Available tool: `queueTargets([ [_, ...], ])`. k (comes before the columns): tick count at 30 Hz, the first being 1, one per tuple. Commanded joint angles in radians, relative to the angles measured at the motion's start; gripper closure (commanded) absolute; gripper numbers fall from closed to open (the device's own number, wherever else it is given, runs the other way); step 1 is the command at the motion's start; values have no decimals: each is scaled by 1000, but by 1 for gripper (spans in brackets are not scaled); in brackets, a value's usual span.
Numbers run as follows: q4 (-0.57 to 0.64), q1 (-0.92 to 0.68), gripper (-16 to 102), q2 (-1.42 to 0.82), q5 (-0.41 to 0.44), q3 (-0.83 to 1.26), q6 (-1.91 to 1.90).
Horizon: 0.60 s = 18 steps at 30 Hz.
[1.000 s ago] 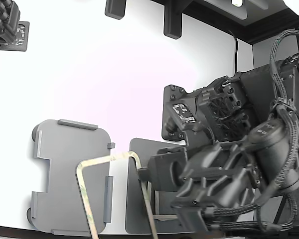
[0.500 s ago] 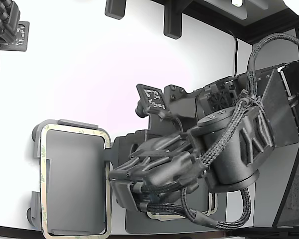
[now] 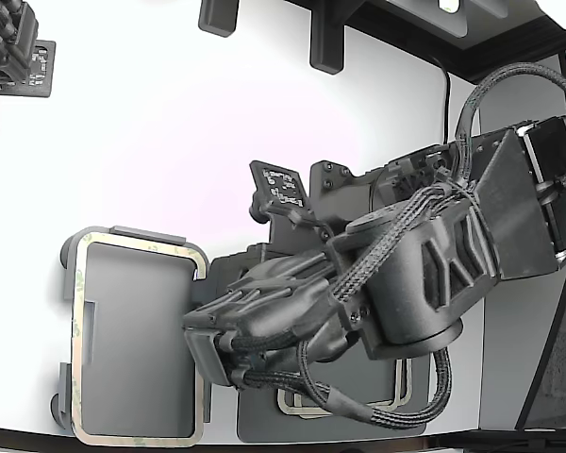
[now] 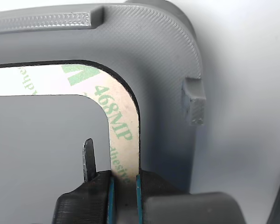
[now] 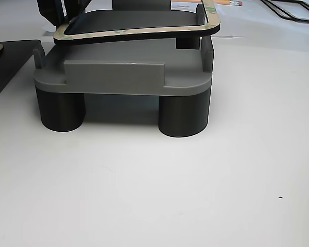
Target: Move top rectangular frame to the holder.
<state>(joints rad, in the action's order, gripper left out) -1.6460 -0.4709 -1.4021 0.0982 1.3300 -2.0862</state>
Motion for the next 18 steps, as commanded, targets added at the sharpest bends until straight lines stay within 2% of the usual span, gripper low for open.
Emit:
queueTargets([
  [1, -9, 15, 96, -15, 5, -14, 0],
  [18, -11, -18, 97, -15, -8, 6, -54],
])
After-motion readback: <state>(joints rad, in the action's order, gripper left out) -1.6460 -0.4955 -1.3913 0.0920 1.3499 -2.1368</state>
